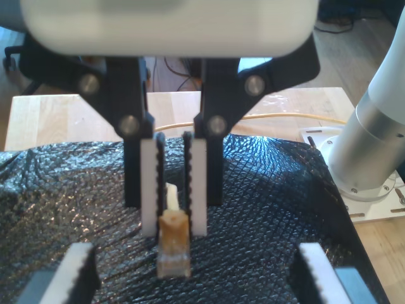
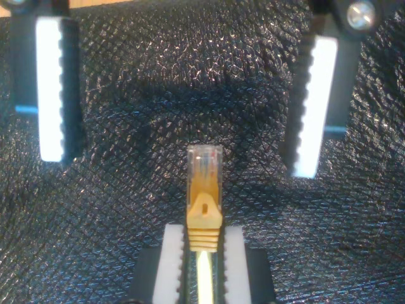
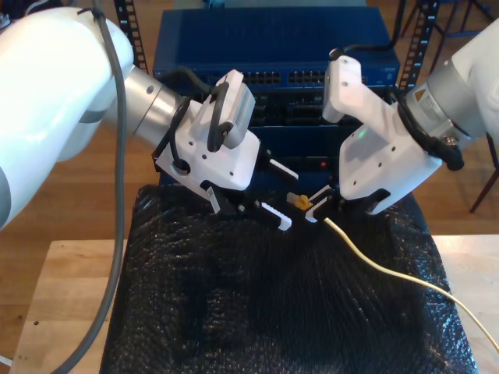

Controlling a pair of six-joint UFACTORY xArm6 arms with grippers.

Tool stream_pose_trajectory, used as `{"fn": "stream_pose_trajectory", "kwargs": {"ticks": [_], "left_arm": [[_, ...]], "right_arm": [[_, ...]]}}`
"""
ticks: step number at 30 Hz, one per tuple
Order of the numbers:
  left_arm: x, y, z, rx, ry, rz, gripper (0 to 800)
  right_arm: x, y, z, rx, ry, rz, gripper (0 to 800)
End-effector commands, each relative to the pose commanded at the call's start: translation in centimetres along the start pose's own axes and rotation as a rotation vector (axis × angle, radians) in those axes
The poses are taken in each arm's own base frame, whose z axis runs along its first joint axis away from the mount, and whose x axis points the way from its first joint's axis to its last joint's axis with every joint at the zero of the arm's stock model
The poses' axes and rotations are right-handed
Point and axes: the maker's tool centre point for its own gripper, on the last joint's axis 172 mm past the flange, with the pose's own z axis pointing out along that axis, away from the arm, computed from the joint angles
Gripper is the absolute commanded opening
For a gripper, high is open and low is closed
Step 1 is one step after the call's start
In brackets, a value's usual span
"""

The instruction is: Grab the cable and plug it in

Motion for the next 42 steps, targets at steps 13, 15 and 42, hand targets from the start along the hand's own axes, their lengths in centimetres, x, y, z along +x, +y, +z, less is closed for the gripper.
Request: {"fn": "stream_pose_trajectory", "kwargs": {"ticks": [13,15,42], "left_arm": [[-0.11,0.12,0.02,0.008,-0.001,0.035,587],[-0.16,0.15,0.06,0.008,-0.001,0.034,577],[0.16,-0.09,-0.68,0.039,0.048,0.043,445]], "right_arm": [[0.43,-0.76,0.12,0.027,0.017,0.004,3],[0.46,-0.77,0.07,0.026,0.018,0.003,3],[0.60,-0.75,-0.20,0.019,0.021,0.001,3]]}}
